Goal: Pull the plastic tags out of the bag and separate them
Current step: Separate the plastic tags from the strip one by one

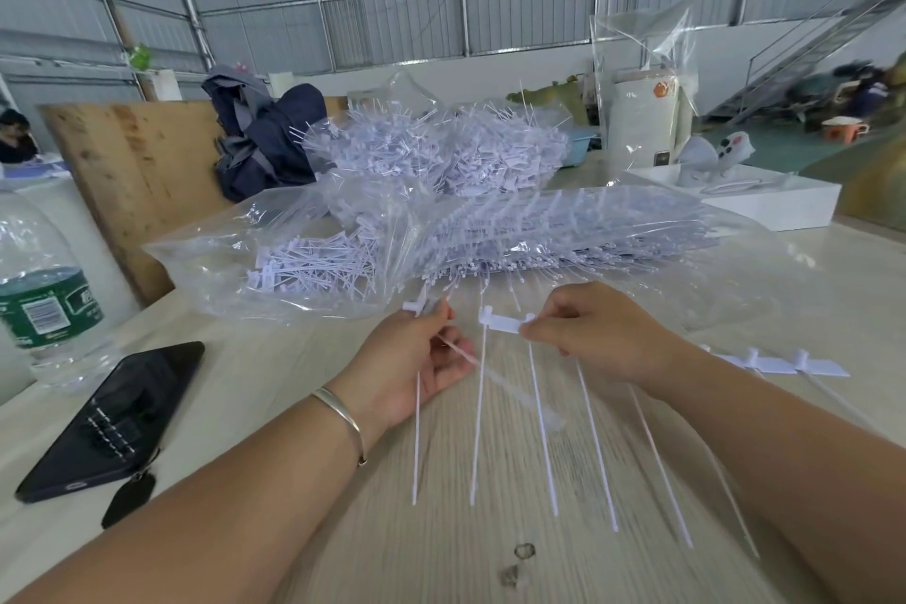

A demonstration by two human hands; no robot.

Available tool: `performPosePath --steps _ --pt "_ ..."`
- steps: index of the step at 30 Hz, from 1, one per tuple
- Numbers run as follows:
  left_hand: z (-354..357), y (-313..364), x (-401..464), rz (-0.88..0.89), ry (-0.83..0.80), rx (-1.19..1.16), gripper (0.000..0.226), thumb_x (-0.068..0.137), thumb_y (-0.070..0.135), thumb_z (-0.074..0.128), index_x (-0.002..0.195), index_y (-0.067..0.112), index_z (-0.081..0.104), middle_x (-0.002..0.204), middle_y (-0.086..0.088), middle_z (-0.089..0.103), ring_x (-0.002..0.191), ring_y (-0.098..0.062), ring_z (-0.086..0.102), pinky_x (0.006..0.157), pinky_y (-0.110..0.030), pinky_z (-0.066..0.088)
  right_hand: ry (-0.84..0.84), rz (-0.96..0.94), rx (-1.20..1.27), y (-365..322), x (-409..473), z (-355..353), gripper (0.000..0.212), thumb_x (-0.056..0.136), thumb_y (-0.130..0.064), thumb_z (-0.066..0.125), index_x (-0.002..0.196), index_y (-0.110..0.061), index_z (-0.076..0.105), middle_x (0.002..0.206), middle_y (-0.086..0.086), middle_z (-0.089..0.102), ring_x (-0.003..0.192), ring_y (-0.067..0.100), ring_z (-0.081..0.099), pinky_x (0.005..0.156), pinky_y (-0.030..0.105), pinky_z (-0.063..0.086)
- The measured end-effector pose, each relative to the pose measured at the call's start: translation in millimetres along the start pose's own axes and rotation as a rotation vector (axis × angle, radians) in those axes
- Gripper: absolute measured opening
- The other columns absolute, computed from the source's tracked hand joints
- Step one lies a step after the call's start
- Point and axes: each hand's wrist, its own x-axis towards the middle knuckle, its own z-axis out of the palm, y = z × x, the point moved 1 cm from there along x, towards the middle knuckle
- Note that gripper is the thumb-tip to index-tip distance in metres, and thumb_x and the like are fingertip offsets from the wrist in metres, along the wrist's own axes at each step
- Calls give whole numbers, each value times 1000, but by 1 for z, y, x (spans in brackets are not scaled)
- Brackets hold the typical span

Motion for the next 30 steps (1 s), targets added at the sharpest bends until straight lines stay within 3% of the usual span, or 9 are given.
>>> performPosePath --steps 2,4,8,11,13,16,19,26,30 --pt "0 0 2 7 28 29 9 101 10 48 94 14 54 51 2 41 38 -8 41 38 -18 42 14 35 -34 1 0 -2 31 78 -43 69 69 -15 61 70 -5 56 64 10 51 61 27 37" --pt "-1 1 2 11 46 103 19 96 0 52 97 19 50 50 6 34 37 -5 28 32 -15 25 7 48 -47 2 0 -4 32 78 -43 68 63 -16 58 66 -5 55 59 10 49 58 26 36" --pt "-1 1 -2 7 44 270 40 78 -17 52 73 19 37 45 8 27 34 -5 20 31 -14 14 -12 30 -29 0 0 -4 37 81 -42 65 70 -7 62 64 -1 55 56 12 47 58 28 37" --pt "1 1 -5 -22 0 308 21 83 -7 56 82 14 53 47 8 25 34 -4 18 31 -15 12 -1 -26 -21 -2 -2 -1 37 81 -46 65 59 -16 59 60 -4 54 55 11 48 61 28 38" --pt "2 1 -5 -46 -49 277 12 91 5 57 83 14 54 47 7 30 33 -3 19 29 -15 13 -15 -58 -30 -4 -3 0 39 80 -48 65 53 -23 54 58 -6 54 56 9 49 62 29 39" --pt "2 2 -4 -57 -93 212 19 95 26 58 83 12 55 51 1 43 32 -3 23 28 -13 16 -26 -90 -14 -5 -3 2 38 80 -47 66 52 -25 54 56 -8 53 55 7 48 62 28 39" --pt "2 2 -4 -87 -117 164 33 81 42 65 81 11 54 54 -1 46 33 -3 26 29 -13 20 -22 -107 -1 -5 -3 2 37 81 -43 67 52 -26 54 57 -8 53 56 8 47 63 28 38" --pt "0 5 -5 -102 -171 234 47 73 58 68 82 13 59 58 1 54 35 -3 27 30 -14 24 -23 -165 34 -5 -3 6 25 81 -39 69 63 -23 63 60 -9 52 57 4 46 61 24 36" --pt "1 5 -7 -51 -188 314 32 70 51 74 58 22 69 56 4 43 36 -3 23 30 -14 17 -11 -211 -2 -4 -3 7 24 80 -41 69 71 -18 66 60 -11 51 57 1 46 61 22 35"
